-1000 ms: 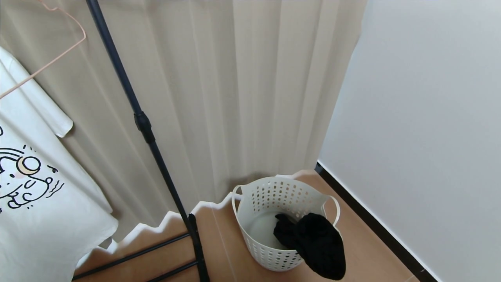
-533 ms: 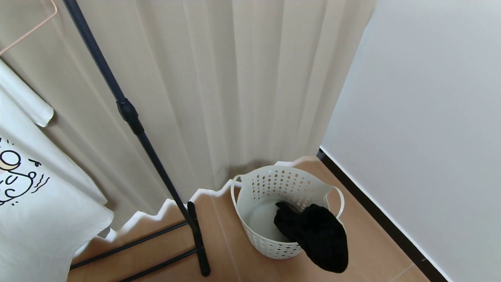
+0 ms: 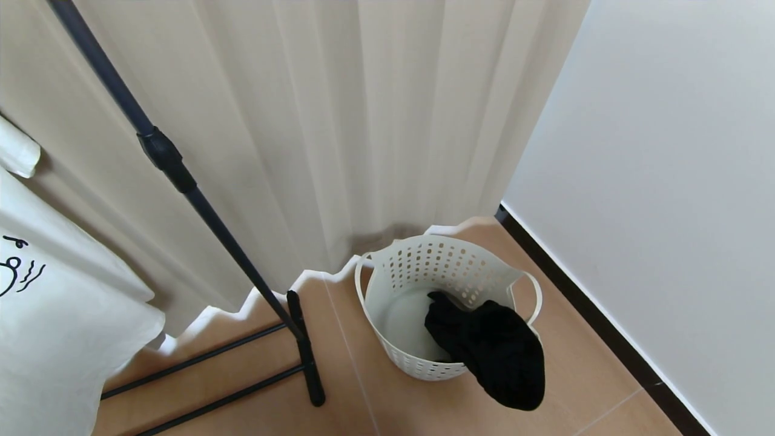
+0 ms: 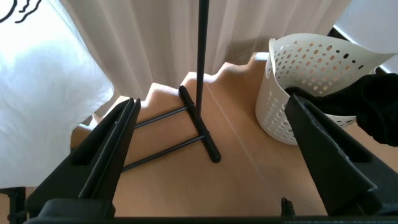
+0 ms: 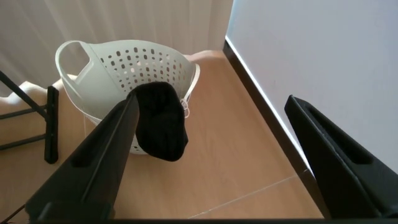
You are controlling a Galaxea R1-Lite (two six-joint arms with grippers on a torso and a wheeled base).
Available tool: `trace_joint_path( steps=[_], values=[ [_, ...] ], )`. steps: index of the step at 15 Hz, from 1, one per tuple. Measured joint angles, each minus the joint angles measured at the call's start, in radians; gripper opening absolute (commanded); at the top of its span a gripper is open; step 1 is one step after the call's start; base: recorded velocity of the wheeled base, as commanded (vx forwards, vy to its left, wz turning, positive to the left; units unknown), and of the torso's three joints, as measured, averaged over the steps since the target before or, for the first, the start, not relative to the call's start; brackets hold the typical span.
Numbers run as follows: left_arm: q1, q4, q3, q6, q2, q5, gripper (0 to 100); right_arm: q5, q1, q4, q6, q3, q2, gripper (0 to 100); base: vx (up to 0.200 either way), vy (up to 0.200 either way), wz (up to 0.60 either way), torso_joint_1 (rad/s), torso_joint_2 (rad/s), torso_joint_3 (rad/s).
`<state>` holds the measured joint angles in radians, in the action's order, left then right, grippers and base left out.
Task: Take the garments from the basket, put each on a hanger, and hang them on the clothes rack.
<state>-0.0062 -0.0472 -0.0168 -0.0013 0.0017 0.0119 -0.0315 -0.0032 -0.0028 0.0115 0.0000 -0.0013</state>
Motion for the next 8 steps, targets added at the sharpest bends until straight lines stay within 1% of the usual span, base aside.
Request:
trace_joint_path(
  steps=[8],
  values=[
    [0.000, 0.000, 0.000, 0.000, 0.000, 0.000, 100, 0.000, 0.000, 0.000, 0.003, 0.000, 0.000, 100, 0.000, 0.000, 0.00, 0.002, 0.00, -0.198]
  ],
)
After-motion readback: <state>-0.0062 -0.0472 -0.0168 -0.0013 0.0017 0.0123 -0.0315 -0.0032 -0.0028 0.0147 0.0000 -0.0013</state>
